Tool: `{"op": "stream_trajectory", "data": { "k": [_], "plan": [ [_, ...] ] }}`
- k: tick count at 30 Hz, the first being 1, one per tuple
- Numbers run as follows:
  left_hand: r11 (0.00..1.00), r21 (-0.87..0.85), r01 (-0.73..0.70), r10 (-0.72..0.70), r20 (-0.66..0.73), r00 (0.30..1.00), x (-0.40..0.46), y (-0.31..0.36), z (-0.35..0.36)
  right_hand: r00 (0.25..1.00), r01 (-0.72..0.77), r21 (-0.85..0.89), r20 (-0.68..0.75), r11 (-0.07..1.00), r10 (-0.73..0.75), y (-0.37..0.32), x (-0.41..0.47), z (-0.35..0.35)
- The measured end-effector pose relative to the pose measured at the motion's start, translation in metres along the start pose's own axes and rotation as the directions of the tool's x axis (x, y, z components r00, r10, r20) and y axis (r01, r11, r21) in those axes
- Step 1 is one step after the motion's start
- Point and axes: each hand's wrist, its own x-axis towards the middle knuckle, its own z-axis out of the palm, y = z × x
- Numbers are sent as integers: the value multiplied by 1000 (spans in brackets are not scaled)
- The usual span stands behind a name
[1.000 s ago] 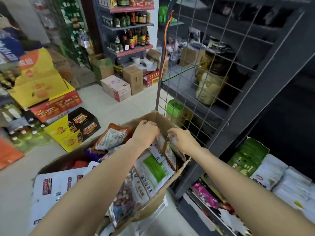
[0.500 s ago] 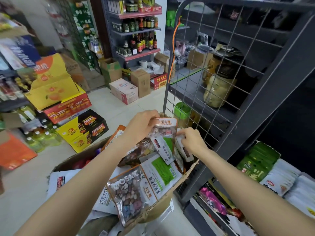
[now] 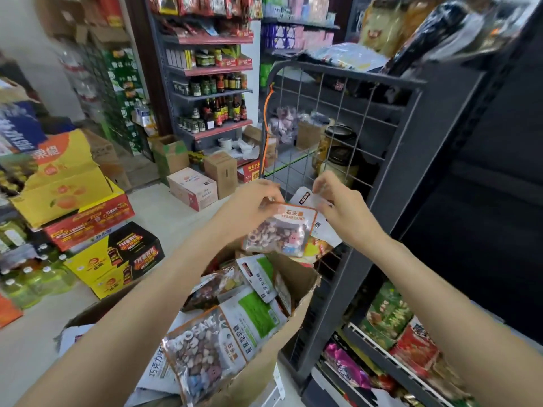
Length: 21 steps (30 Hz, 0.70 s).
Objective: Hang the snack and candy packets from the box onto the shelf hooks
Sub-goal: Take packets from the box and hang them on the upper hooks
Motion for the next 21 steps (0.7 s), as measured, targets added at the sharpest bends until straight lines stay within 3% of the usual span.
{"op": "stream_trajectory", "data": {
  "k": [4,8,12,14,16,18,21],
  "plan": [
    [993,-22,-117,117,21,993,24,62,0,990,4,41,-142,999,2,-12,-23,-65],
    [959,-137,-248,241,-64,968,34,138,13,959,10,73,-283,997,12,-11,-67,-137],
    [905,-177,-387,356,-185,916,36,227,35,855,-58,182,-499,982,143,8,-129,-219],
    [873,-236,-427,363,-271,891,34,275,47,799,-72,393,-528,917,289,18,-166,-255],
    [831,-325,-451,345,-336,877,28,325,61,788,-31,585,-484,810,380,23,-204,-286],
    [781,-423,-459,319,-361,876,21,374,77,786,9,635,-482,772,387,26,-241,-313],
    [730,-500,-466,330,-339,881,9,440,99,716,69,588,-591,806,370,30,-294,-354]
  ]
}}
